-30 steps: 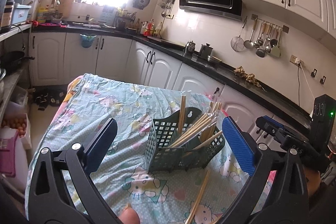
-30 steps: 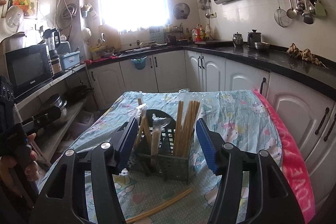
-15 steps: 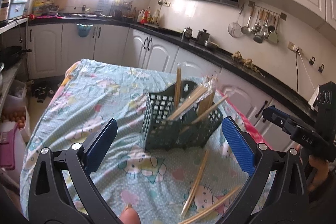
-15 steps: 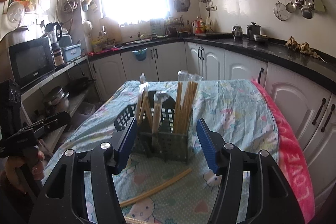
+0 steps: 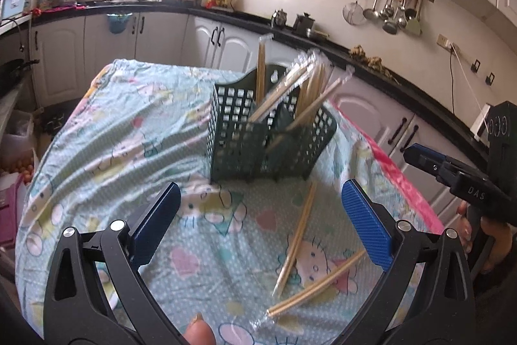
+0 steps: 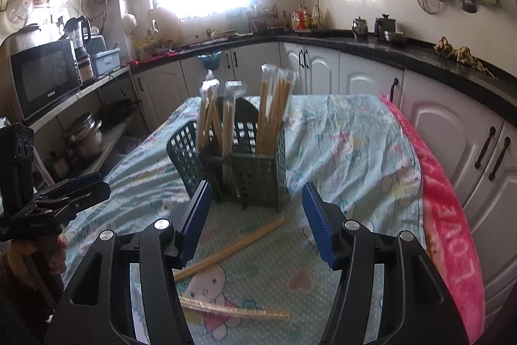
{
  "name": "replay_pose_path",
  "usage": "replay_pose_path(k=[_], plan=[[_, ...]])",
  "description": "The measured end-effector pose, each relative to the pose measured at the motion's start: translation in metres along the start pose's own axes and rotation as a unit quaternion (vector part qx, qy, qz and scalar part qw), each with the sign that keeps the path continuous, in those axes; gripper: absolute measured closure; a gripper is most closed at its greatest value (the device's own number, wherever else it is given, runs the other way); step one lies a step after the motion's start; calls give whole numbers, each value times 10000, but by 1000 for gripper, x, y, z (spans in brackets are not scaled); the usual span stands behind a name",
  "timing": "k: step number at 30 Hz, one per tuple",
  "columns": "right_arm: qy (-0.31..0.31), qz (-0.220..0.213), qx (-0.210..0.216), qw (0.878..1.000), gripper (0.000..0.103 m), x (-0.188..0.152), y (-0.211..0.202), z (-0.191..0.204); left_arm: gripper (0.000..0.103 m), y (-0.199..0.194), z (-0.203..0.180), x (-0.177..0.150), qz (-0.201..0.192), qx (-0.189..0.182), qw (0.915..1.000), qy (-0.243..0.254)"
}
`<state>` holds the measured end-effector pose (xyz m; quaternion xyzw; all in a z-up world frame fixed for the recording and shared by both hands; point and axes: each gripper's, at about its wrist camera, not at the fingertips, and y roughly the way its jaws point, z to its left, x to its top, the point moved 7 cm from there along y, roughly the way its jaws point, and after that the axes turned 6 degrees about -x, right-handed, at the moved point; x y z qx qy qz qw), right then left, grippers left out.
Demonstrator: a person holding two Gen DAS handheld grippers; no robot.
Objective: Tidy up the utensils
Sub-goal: 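Withdraw both open tools from the caddy toward the last loose chopsticks, then lower the left tool onto a wrapped chopstick and close it while the right tool grasps another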
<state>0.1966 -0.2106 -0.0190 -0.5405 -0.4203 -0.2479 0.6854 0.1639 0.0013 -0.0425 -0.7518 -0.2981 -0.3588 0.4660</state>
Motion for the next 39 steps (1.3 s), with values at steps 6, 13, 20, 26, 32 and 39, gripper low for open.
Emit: replay_pose_path(k=[6,13,20,26,32,39], plan=[[19,316,-8,9995,47,-24,3,-5,11,7,-2,-19,245,-45,9997,28],[169,764,-54,9969,47,-54,9,-5,19,18,-14,-42,616,-170,9978,155],[449,1301,-295,9900,47,-86,15,-7,38,36,-21,-66,1161,-317,9925,214],[759,1831,-330,9796,55,-113,22,-10,51,52,-23,-86,1598,-405,9861,215],[1158,2220,-171,9680,58,-130,33,-11,62,65,-24,-96,1896,-449,9806,202],[1554,2364,-124,9591,59,-135,47,-17,69,78,-25,-106,2127,-411,9758,303]])
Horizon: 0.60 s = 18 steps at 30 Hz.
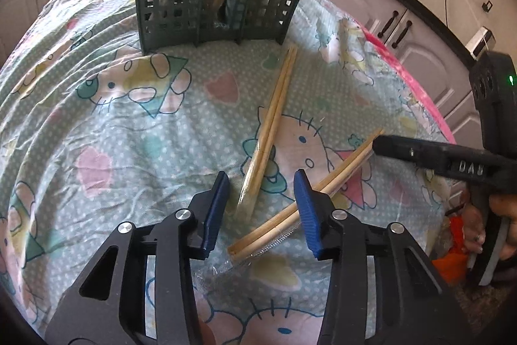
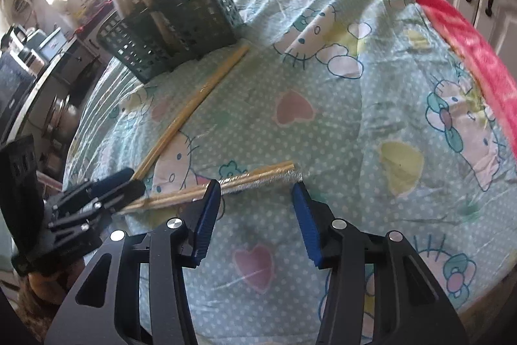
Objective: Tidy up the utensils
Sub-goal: 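Lower the left tool onto a wrapped chopstick and close it while the right tool grasps another, then lift both held chopsticks and carry them over the green caddy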
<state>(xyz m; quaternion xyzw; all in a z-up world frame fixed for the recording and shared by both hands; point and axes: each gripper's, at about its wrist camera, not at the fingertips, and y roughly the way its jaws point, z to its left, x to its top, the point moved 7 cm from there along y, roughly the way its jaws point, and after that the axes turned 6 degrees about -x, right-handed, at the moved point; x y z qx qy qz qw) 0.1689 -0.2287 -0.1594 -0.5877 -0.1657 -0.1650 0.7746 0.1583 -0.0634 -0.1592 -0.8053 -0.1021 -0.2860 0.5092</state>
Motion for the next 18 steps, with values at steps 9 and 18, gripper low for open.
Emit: replay_pose_path(k=[9,18], plan=[[556,71,222,9982,77,22,13,-14,89,0,11,1,92,33,9999,-46],[921,19,479,9946,88,37,16,-24,96,-17,12,-5,76,-79,9999,-3]])
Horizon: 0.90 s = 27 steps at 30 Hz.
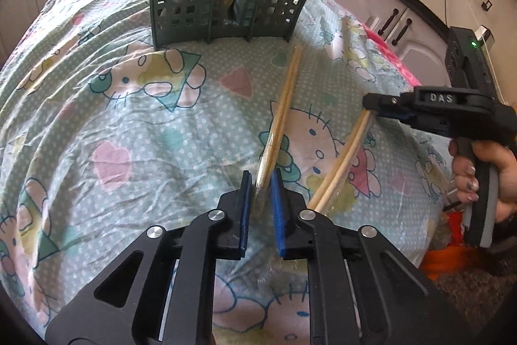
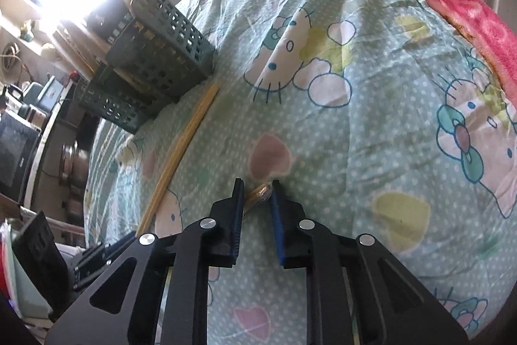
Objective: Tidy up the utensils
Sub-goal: 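Lift both held chopsticks and carry them over the green caddy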
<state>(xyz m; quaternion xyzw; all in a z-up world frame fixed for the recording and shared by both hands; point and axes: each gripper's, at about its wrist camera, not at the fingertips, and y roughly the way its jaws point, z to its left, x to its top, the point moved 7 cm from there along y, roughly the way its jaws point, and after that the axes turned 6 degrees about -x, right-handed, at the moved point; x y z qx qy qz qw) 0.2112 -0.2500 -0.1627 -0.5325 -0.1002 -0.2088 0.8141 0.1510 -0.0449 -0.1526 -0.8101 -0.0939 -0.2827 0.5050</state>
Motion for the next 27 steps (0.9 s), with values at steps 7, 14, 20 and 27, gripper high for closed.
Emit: replay_pose_path(k=[7,14,20,27], plan=[[-197,-368,273,9988,91,12,-21,13,98,-26,-3,5,-310,-96,9995,-31],[-749,-963,602,9907,94,25,-60,47,99,-66,-9,36,-940,-54,9955,48],[-1293,-1397,642,9796,95,31,-83,77,99,-90,-11,66,-1379,18,9904,81],[-1859,-1830,585,9636,96,36,-106,106,100,-115,-16,100,-1806,1,9835,114]])
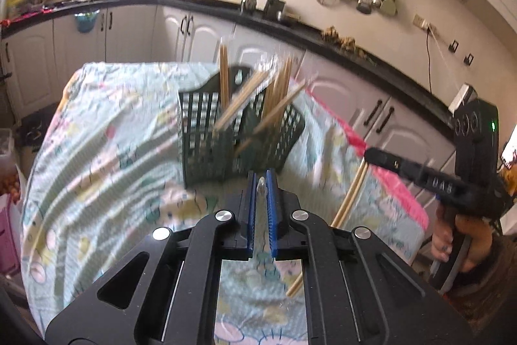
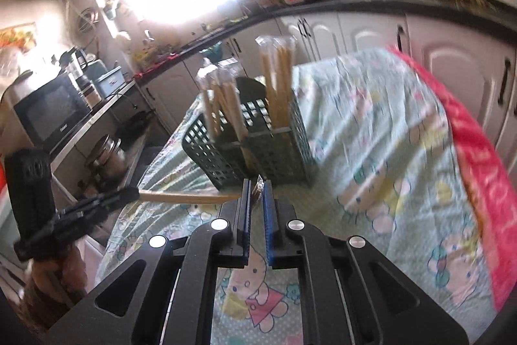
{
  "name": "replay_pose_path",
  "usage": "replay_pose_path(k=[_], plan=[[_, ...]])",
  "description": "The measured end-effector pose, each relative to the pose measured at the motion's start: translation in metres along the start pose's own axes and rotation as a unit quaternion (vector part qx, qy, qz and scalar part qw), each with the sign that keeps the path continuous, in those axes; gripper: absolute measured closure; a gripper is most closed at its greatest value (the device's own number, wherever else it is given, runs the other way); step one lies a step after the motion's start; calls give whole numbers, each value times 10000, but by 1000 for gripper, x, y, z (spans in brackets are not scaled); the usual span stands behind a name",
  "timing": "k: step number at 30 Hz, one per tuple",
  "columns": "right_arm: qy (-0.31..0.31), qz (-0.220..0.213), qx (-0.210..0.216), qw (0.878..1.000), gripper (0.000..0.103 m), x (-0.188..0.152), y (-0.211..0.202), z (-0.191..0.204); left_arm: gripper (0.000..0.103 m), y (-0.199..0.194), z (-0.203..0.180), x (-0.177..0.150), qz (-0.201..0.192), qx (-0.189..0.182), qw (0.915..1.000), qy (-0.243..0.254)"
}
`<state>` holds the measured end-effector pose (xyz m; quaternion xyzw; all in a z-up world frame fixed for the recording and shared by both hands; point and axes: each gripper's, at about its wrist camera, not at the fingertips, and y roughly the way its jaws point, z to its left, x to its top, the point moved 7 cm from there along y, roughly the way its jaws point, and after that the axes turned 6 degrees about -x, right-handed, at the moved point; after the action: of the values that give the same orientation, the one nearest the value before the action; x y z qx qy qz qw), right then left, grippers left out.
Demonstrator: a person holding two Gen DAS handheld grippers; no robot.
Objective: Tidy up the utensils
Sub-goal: 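Lift both held chopsticks and carry them over the green caddy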
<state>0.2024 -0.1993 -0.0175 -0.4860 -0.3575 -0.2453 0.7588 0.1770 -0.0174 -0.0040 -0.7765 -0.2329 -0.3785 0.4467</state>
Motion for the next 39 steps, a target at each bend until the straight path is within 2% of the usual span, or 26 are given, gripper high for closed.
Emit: replay_pose_path(k=[10,20,25,31,39], plan=[[-533,-529,27,9972,98,34,-22,25,100,-25,-14,47,-445,-121,9988,171],[-649,-1118,67,9916,98,83,-50,33,100,-54,-28,85,-754,-96,9960,472],[-666,-1497,28,9865,98,115,-69,34,100,-78,-31,107,-989,5,9931,637],[-698,-1866,-85,9799,98,150,-85,31,100,-107,-24,131,-1249,331,9888,742],[-693,-2149,-199,9740,98,191,-88,27,100,-115,-14,160,-1397,581,9853,790]])
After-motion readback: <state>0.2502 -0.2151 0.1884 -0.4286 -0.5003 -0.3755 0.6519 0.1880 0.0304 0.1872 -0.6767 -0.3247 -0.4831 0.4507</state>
